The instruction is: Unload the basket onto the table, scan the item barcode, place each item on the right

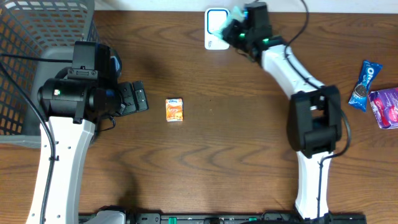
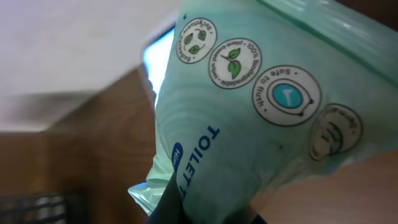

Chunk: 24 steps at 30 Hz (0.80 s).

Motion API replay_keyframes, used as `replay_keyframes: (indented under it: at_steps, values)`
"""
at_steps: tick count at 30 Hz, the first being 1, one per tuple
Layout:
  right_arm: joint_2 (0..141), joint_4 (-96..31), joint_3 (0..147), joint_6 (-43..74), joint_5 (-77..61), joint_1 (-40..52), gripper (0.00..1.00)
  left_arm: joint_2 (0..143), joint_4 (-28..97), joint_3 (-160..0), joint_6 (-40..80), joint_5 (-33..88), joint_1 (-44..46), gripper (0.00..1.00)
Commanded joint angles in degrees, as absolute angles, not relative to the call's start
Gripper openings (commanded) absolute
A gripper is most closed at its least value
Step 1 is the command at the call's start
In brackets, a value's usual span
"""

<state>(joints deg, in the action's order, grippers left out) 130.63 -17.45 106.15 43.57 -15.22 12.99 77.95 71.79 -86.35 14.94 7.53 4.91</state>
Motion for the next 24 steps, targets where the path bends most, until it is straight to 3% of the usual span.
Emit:
replay_keyframes:
  at_steps: [1, 13, 24]
  values:
    - [122.67, -22.15, 107.37, 40.14, -11.16, 6.94, 0.01, 77.87, 71.96, -87.48, 14.2, 7.2, 4.78, 0.98]
    - [113.89, -48.25, 107.13, 34.04, -8.1, -16.23, 0.01, 77.87, 71.96, -87.48, 14.2, 7.2, 4.78, 0.98]
    - [114.8, -48.34, 104.36, 26.06, -2.92, -27.24, 0.03, 77.87, 71.96, -87.48, 14.17, 7.2, 4.78, 0.98]
